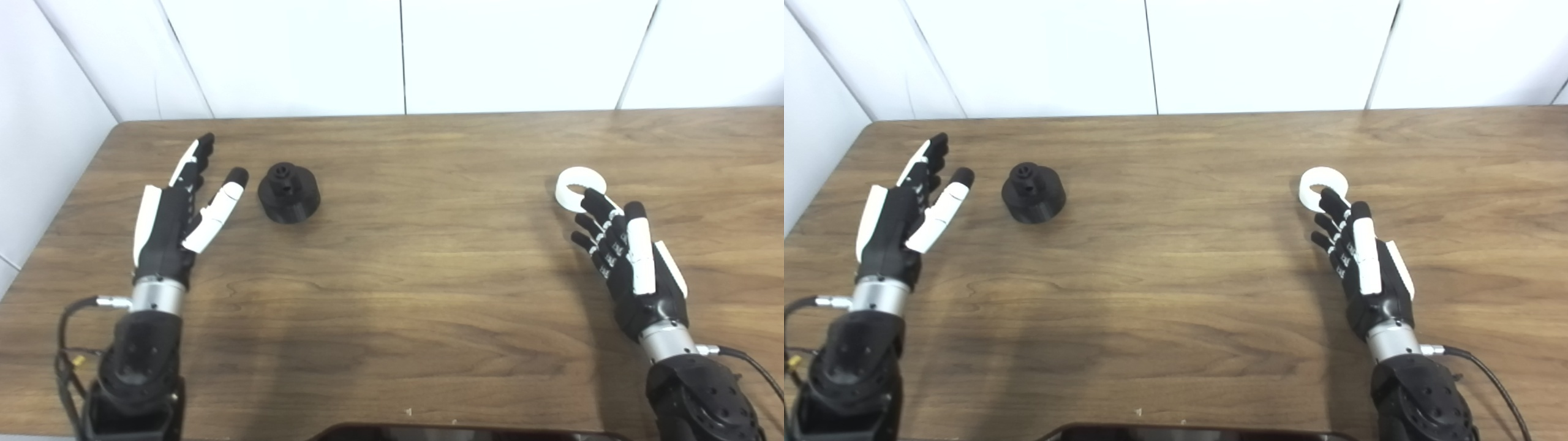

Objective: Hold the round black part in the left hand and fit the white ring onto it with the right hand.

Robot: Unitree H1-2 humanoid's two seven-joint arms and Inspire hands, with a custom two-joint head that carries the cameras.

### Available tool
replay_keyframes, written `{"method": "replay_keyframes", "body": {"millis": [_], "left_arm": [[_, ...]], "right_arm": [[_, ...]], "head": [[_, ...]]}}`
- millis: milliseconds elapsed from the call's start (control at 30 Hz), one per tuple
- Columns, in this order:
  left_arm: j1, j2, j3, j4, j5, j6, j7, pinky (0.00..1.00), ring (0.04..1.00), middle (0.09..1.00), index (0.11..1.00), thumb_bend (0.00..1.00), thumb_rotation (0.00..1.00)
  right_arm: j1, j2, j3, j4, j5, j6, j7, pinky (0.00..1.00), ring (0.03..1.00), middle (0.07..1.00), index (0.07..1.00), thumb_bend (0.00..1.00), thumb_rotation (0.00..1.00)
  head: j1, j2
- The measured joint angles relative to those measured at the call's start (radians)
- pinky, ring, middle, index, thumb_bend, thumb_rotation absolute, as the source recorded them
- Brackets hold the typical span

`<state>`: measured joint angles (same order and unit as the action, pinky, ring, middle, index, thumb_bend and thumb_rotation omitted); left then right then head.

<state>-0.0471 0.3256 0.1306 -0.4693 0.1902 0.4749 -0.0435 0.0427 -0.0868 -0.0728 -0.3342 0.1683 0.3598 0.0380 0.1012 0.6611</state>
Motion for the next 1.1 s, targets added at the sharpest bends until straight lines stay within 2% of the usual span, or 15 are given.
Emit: {"method": "replay_keyframes", "body": {"millis": [100,133,200,300,500,667,1100], "left_arm": [[-0.026,0.070,-0.013,0.048,0.031,0.001,-0.057,0.93,0.995,0.997,0.968,0.88,0.36],[-0.042,0.110,-0.024,0.069,0.045,0.003,-0.093,0.92,0.990,0.996,0.968,0.91,0.33],[-0.066,0.155,-0.033,0.096,0.059,0.003,-0.125,0.90,0.975,0.990,0.965,0.95,0.31],[-0.109,0.194,-0.060,0.146,0.099,0.002,-0.153,0.92,0.984,0.989,0.961,0.99,0.29],[-0.166,0.254,-0.126,0.239,0.162,0.001,-0.222,0.93,1.000,1.000,0.962,1.00,0.28],[-0.209,0.258,-0.156,0.326,0.169,-0.004,-0.240,0.98,1.000,1.000,0.973,1.00,0.27],[-0.245,0.274,-0.215,0.380,0.193,-0.018,-0.265,0.92,1.000,0.982,0.905,1.00,0.31]], "right_arm": [[0.000,0.000,0.002,0.001,0.000,-0.002,0.000,0.88,0.925,0.931,0.882,0.64,1.00],[0.000,0.000,0.002,0.004,0.000,-0.007,0.000,0.88,0.924,0.931,0.883,0.64,1.00],[0.000,0.000,0.001,0.010,0.000,-0.011,0.000,0.88,0.921,0.929,0.882,0.64,1.00],[0.000,-0.001,0.004,0.027,-0.001,-0.027,0.002,0.87,0.924,0.932,0.885,0.64,1.00],[-0.001,-0.002,0.002,0.043,0.000,-0.049,0.007,0.87,0.928,0.930,0.882,0.66,1.00],[-0.001,-0.002,0.002,0.053,0.000,-0.063,0.007,0.86,0.923,0.925,0.877,0.67,1.00],[0.000,-0.004,-0.006,0.071,0.003,-0.092,0.010,0.85,0.921,0.920,0.867,0.64,1.00]], "head": [[0.002,-0.003],[0.005,-0.006],[0.006,-0.009],[0.011,-0.015],[0.011,-0.026],[0.011,-0.038],[0.026,-0.048]]}}
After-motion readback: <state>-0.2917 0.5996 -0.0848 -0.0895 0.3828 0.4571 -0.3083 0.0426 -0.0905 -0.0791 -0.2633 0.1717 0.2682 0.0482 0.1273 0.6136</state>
